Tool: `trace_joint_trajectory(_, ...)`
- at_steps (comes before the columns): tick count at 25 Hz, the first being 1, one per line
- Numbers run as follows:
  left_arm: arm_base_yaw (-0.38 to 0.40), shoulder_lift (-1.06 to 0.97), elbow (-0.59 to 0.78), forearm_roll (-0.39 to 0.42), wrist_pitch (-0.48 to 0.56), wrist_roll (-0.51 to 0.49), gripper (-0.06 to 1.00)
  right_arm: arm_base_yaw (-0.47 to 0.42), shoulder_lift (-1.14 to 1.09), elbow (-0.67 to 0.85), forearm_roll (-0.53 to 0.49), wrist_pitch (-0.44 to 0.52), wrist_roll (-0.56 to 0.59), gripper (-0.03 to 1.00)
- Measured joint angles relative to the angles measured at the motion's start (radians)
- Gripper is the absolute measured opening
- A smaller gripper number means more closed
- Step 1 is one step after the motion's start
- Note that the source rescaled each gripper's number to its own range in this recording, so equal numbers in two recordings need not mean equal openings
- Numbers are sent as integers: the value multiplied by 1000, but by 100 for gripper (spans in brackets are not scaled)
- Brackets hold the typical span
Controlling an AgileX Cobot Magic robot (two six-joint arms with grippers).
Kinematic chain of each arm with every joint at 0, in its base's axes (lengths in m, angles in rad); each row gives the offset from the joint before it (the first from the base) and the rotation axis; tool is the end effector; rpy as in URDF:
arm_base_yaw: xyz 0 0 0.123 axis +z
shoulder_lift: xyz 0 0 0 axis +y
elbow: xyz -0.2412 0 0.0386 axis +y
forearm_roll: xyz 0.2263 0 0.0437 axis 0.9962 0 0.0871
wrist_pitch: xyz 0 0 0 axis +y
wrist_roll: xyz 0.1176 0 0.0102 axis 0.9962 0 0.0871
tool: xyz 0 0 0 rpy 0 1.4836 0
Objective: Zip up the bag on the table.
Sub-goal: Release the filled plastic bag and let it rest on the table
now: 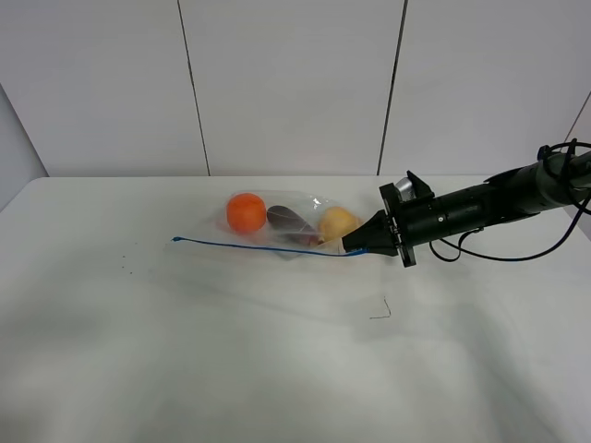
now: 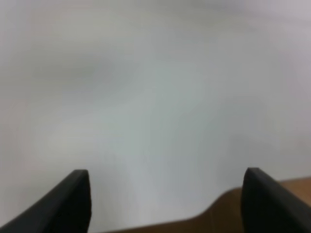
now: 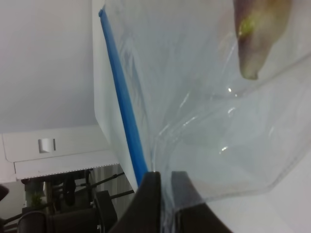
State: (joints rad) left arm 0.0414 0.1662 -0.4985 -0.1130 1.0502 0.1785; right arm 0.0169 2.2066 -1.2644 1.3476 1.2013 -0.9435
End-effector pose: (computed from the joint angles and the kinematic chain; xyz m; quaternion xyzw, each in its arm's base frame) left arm 0.0636 -0.0089 0.2470 0.0581 0.8882 -0.0064 0.4557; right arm 0.3504 0.1133 0.0887 -0.0324 0.8384 0.5407 0.0602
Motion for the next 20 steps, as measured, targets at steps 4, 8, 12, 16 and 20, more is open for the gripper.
trace_joint_trajectory(4,0,-114,1,0,1,1,93,0,0,0,0,0,0,0)
trace_joint_trajectory(8,-3,-168,1,-1,3,1,93,0,0,0,0,0,0,0)
trace_joint_trajectory(12,-51,-170,1,-1,4,1,93,0,0,0,0,0,0,0)
trace_joint_trajectory(16,-77,-172,1,-1,4,1,93,0,0,0,0,0,0,0)
trace_joint_trajectory(20,-78,-172,1,0,4,1,93,0,0,0,0,0,1,0)
